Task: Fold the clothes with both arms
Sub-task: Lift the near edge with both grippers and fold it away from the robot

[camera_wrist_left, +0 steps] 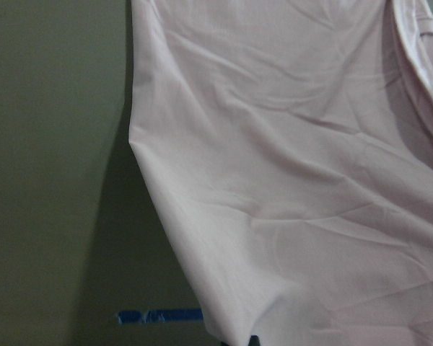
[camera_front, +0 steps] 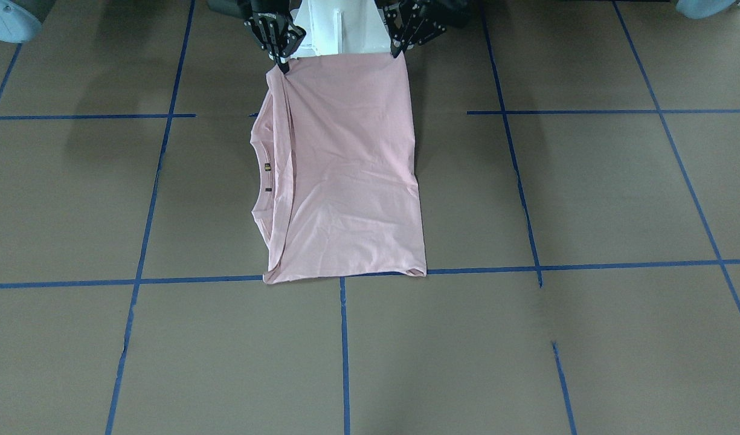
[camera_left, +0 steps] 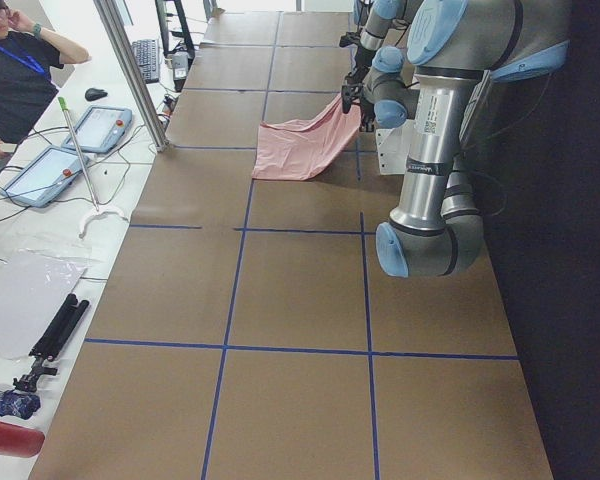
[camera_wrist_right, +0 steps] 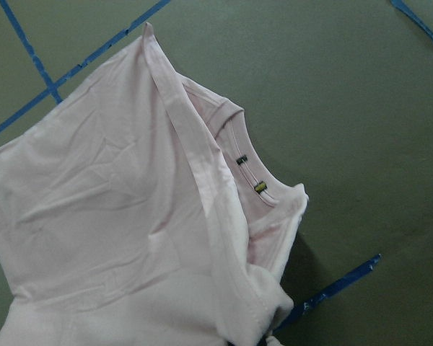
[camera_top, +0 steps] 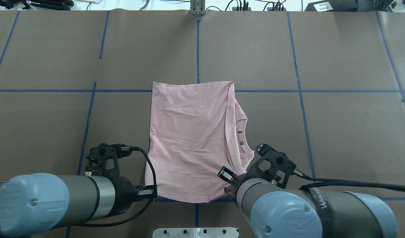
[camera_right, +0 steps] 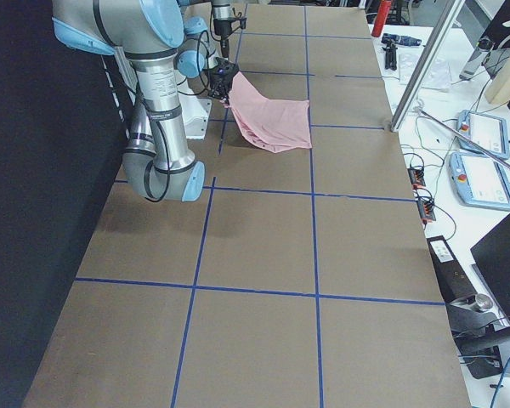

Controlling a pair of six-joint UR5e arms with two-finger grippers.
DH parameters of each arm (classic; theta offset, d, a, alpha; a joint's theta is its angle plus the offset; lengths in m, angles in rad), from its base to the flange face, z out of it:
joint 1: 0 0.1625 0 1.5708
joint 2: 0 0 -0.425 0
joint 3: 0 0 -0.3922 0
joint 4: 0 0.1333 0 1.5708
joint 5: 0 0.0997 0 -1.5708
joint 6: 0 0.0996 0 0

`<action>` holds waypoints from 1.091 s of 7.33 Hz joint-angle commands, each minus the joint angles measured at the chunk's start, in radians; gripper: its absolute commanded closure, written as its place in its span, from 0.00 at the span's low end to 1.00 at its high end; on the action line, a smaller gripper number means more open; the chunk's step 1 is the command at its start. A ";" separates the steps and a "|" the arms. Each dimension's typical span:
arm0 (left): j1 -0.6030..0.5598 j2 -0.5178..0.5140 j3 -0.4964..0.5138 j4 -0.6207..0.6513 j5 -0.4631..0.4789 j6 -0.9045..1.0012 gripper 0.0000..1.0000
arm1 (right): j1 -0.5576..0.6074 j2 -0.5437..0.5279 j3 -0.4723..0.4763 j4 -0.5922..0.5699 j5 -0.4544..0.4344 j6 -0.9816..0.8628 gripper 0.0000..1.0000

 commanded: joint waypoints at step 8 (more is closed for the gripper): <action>-0.320 -0.271 0.598 -0.155 -0.031 0.287 1.00 | 0.215 0.064 -0.450 0.324 0.007 -0.142 1.00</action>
